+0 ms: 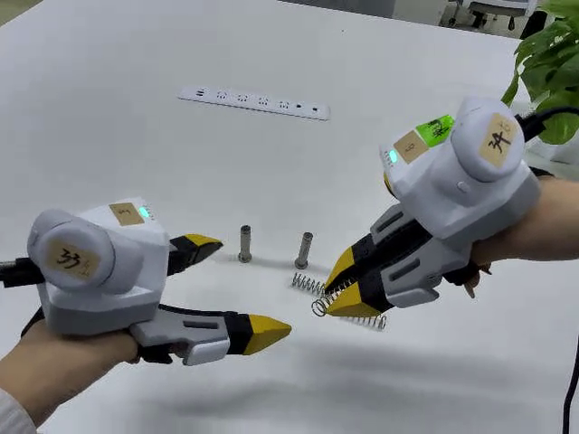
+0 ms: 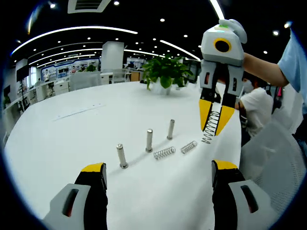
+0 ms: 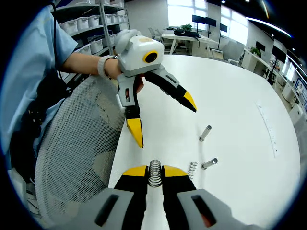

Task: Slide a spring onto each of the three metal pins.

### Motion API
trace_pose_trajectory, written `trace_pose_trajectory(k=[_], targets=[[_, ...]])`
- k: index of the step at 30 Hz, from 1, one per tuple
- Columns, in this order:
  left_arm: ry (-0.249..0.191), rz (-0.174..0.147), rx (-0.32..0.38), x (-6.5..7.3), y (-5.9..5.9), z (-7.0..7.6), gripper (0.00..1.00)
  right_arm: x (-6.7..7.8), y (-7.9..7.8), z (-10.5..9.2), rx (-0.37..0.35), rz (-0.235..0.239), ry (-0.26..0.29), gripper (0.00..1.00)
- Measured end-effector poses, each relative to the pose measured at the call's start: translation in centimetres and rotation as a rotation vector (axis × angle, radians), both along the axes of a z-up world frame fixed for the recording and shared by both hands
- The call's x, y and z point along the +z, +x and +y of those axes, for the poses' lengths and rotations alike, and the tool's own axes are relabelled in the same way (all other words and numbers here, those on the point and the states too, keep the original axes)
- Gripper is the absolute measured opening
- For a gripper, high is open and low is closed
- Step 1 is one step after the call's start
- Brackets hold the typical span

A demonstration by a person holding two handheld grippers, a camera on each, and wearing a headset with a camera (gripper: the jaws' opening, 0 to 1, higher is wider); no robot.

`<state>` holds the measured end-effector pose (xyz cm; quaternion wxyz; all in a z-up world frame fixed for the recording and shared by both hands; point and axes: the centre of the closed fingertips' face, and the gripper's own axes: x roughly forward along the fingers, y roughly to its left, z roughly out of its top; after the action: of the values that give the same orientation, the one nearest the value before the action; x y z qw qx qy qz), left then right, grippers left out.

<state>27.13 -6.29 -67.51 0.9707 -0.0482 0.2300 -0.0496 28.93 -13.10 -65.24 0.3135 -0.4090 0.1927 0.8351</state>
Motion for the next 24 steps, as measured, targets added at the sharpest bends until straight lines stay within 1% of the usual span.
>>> trace_pose_trajectory(k=[1, 4, 6, 9, 11, 15, 16, 18, 19, 21, 24], targets=[[-0.004, -0.012, 0.017, 0.1, 0.0, 0.4, 0.96, 0.0, 0.2, 0.1, 0.002, -0.007, -0.003, 0.12], [-0.012, -0.012, 0.041, -0.3, -0.4, 1.1, 1.00, 0.0, 0.6, 0.5, 0.010, -0.027, -0.005, 0.12], [-0.022, -0.019, 0.052, -0.4, -0.5, 1.6, 1.00, 0.2, 0.7, 1.0, 0.022, -0.041, -0.002, 0.12], [-0.030, -0.030, 0.059, -0.3, -0.4, 1.8, 1.00, 0.4, 0.7, 1.7, 0.045, -0.062, 0.003, 0.12], [-0.025, -0.038, 0.063, -0.3, -0.3, 1.8, 1.00, 0.4, 0.9, 2.1, 0.067, -0.096, 0.002, 0.12], [-0.022, -0.043, 0.067, -0.1, -0.2, 2.0, 1.00, 0.5, 1.3, 3.4, 0.096, -0.126, -0.002, 0.12], [-0.019, -0.044, 0.072, -0.1, -0.2, 2.1, 1.00, 0.5, 1.5, 3.7, 0.102, -0.142, -0.003, 0.12], [-0.021, -0.050, 0.077, 0.0, -0.1, 2.4, 0.99, 0.5, 2.1, 4.3, 0.126, -0.195, -0.004, 0.12], [-0.021, -0.051, 0.078, 0.0, -0.2, 2.3, 0.98, 0.5, 2.0, 4.5, 0.131, -0.196, -0.006, 0.12], [-0.018, -0.053, 0.078, 0.0, -0.1, 2.3, 0.98, 0.7, 2.2, 5.1, 0.152, -0.219, -0.006, 0.12], [-0.005, -0.044, 0.077, -0.1, -0.1, 2.5, 0.99, 1.1, 2.2, 6.1, 0.167, -0.230, -0.004, 0.12]])
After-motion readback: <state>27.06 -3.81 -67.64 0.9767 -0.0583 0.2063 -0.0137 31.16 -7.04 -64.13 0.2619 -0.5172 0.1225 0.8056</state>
